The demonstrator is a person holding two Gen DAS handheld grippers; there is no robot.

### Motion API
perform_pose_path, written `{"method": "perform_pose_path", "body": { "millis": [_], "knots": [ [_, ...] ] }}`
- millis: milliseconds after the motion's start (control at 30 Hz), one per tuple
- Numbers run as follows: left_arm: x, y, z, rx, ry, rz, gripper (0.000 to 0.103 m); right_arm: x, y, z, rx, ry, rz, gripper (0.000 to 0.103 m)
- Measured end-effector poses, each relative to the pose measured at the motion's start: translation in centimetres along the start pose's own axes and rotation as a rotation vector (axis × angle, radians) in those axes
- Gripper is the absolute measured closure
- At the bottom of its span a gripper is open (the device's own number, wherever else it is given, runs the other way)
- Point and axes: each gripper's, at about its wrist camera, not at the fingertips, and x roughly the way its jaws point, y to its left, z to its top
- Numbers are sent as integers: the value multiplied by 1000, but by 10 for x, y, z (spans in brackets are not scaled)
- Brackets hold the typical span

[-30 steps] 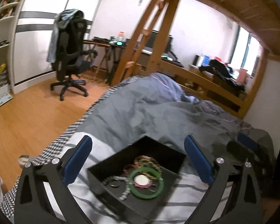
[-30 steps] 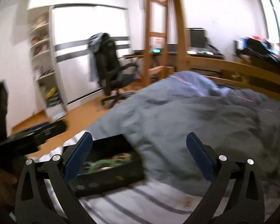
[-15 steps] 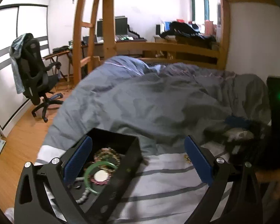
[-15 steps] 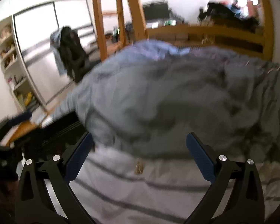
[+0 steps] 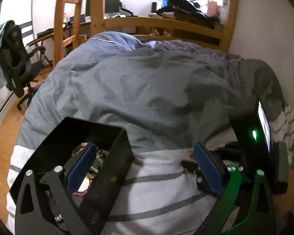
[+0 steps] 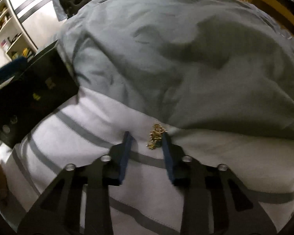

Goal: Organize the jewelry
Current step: 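Lower the right tool onto the gold earring and close it, then carry the gold earring with the right tool into the black box and release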

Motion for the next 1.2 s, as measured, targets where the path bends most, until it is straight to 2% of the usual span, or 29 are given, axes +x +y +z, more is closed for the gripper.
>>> {"method": "perform_pose_path", "body": {
  "millis": [33,100,300,400,600,867,967,1067,1200],
  "knots": [
    [0,-3,-2,11,1,3,6,-3,-2,-2,8,-12,30,91],
    [-2,-4,-4,15,0,-6,6,-12,-4,-5,16,-51,71,91],
    [-4,2,-8,-15,7,-48,6,-48,-7,-11,36,-201,111,91],
    [-9,8,-10,-38,0,-76,6,-57,-11,-11,55,-246,110,91],
    [-22,14,-12,-70,-32,-103,6,-79,-11,-10,70,-323,192,91],
    [-46,15,-12,-55,-113,-66,6,-93,23,5,5,-356,279,91],
    [-56,20,-12,-70,-146,-29,6,-96,39,11,-16,-369,317,91],
    [-71,33,-13,-112,-197,14,6,-100,53,20,-25,-384,364,91],
    [-89,65,-19,-225,-242,53,6,-103,80,36,-58,-390,405,91]
  ]
}}
